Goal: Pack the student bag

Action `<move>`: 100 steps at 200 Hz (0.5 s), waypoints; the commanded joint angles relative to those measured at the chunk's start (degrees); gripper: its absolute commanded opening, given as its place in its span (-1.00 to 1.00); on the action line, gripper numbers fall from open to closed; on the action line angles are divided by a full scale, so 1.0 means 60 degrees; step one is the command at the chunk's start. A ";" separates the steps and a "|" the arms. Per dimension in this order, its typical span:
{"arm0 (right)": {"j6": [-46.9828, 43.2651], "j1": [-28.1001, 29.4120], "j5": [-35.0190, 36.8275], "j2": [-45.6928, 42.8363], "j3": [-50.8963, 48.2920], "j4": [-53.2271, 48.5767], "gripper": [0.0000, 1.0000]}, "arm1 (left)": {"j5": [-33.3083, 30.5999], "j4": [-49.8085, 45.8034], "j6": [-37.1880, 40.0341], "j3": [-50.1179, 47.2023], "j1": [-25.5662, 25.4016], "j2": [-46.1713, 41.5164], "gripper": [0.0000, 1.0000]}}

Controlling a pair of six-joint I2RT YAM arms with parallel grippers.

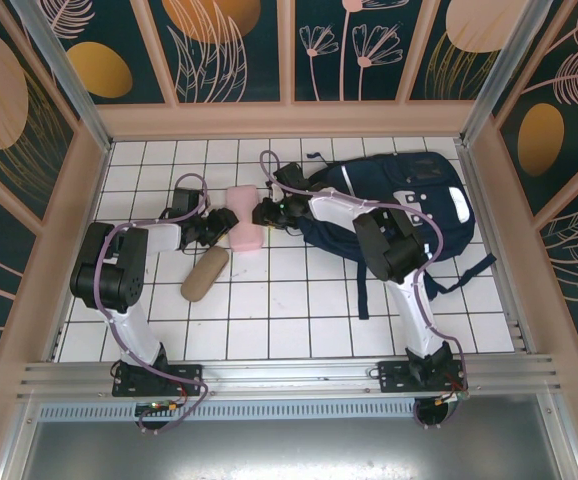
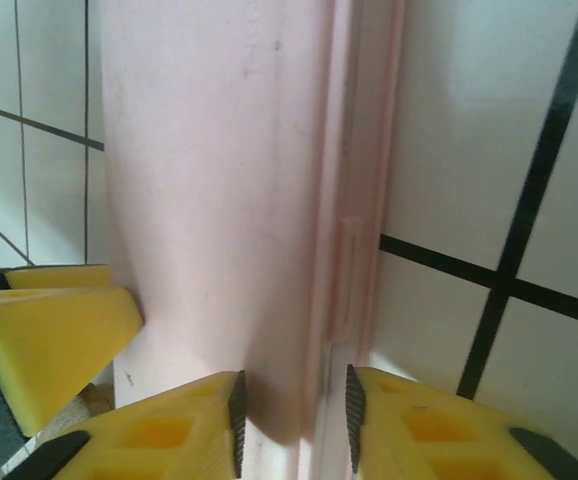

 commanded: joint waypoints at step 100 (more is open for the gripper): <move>0.0351 -0.0368 -0.0431 0.0166 -0.0817 0.0433 -0.38 | 0.2804 0.3603 -0.1887 -0.0770 -0.0068 -0.0944 -0.02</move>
